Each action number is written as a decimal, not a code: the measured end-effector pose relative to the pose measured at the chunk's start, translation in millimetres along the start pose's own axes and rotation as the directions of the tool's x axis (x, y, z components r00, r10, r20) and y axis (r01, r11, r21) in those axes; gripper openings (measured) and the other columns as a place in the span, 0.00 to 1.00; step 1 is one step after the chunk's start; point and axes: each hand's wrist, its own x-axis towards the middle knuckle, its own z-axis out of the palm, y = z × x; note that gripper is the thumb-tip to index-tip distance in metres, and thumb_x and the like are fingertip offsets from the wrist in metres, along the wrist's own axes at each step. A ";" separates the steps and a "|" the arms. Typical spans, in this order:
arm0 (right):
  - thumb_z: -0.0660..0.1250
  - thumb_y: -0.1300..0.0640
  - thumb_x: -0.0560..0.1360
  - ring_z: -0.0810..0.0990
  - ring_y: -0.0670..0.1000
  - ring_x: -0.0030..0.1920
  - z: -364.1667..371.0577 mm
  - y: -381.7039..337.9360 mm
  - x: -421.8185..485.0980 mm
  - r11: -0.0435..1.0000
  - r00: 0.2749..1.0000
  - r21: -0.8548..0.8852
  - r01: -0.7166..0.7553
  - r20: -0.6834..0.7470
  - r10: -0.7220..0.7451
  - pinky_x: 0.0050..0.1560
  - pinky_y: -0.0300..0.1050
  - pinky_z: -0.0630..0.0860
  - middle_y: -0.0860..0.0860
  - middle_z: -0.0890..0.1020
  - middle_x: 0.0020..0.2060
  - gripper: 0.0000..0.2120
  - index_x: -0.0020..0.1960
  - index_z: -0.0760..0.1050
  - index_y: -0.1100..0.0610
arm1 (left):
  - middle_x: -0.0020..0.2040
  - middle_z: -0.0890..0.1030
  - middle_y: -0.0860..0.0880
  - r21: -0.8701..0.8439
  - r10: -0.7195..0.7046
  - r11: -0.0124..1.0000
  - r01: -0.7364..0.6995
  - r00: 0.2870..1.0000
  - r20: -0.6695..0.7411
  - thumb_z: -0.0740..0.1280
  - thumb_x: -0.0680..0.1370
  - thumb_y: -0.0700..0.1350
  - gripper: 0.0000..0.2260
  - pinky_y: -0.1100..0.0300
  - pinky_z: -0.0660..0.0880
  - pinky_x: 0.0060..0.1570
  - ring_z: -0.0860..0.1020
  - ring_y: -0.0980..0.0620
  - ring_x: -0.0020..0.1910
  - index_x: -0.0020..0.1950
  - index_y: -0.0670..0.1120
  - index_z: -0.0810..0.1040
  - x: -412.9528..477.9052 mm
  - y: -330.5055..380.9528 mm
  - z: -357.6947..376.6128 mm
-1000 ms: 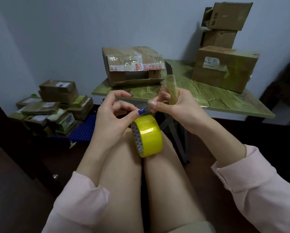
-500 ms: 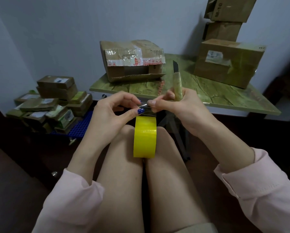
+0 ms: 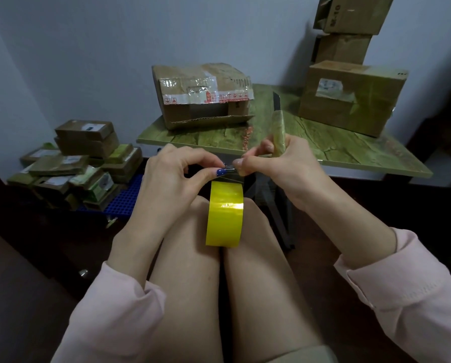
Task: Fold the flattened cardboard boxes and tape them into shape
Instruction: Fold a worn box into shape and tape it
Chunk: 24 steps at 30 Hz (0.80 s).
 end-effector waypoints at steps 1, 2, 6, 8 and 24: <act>0.75 0.69 0.65 0.82 0.45 0.36 -0.1 -0.2 0.3 1.000 1.000 -0.003 -0.001 0.002 0.001 0.48 0.35 0.78 0.51 0.82 0.30 0.20 0.37 0.63 0.56 | 0.42 0.80 0.60 0.043 0.016 0.999 -0.015 1.000 -0.008 0.67 0.72 0.51 0.07 0.65 0.68 0.41 0.72 0.56 0.42 0.45 0.53 0.83 -0.4 0.2 1.1; 0.75 0.69 0.65 0.81 0.44 0.35 0.0 -0.7 0.4 1.000 1.000 -0.005 -0.004 0.003 0.004 0.45 0.32 0.77 0.50 0.82 0.29 0.21 0.36 0.62 0.56 | 0.43 0.80 0.58 0.085 0.029 0.996 -0.028 0.999 -0.016 0.66 0.72 0.51 0.07 0.61 0.69 0.41 0.71 0.54 0.43 0.45 0.52 0.83 -0.9 -0.6 2.0; 0.75 0.68 0.65 0.84 0.46 0.38 -0.6 1.5 2.8 1.000 0.999 -0.014 -0.024 0.028 0.025 0.47 0.37 0.78 0.52 0.84 0.31 0.19 0.36 0.64 0.57 | 0.49 0.71 0.49 0.234 0.082 0.970 -0.071 0.996 -0.041 0.63 0.73 0.55 0.11 0.55 0.69 0.37 0.69 0.52 0.50 0.46 0.51 0.81 -0.1 -3.4 3.8; 0.77 0.62 0.63 0.85 0.50 0.42 -1.7 1.3 4.1 0.988 1.000 -0.152 -0.019 0.019 0.023 0.52 0.50 0.80 0.55 0.84 0.34 0.17 0.35 0.67 0.58 | 0.50 0.70 0.48 0.274 0.111 0.956 -0.103 0.994 -0.015 0.61 0.74 0.56 0.13 0.55 0.69 0.35 0.68 0.51 0.50 0.46 0.50 0.81 0.6 -2.2 6.8; 0.77 0.66 0.65 0.85 0.47 0.42 -1.1 -3.0 17.0 0.958 0.971 -0.242 0.152 0.220 -0.098 0.51 0.46 0.79 0.53 0.85 0.35 0.24 0.34 0.60 0.54 | 0.46 0.70 0.53 0.150 0.039 0.988 -0.036 0.999 -0.017 0.67 0.74 0.48 0.06 0.62 0.65 0.42 0.68 0.59 0.46 0.47 0.49 0.81 9.1 -8.7 7.0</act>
